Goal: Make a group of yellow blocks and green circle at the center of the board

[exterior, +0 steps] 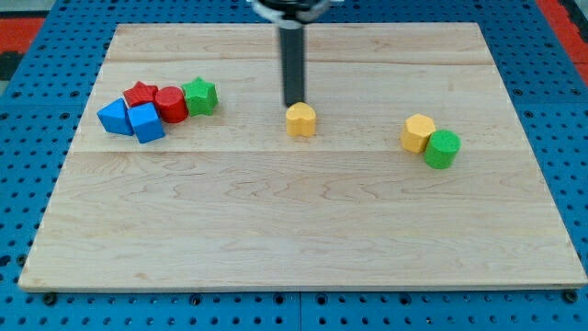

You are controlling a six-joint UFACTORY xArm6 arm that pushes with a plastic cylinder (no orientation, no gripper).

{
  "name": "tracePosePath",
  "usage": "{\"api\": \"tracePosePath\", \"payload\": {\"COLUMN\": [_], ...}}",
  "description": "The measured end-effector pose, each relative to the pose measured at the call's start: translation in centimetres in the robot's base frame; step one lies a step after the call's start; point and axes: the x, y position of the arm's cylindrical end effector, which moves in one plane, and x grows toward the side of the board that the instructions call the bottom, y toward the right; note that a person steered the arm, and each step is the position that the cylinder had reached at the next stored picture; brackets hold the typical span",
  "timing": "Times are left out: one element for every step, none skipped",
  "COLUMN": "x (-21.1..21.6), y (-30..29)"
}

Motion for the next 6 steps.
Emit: {"api": "tracePosePath", "payload": {"x": [3.1, 7.5, 7.8, 3.3, 6.1, 12.9], "y": [6.0, 5.4, -0.8, -1.9, 0.4, 8.3]}}
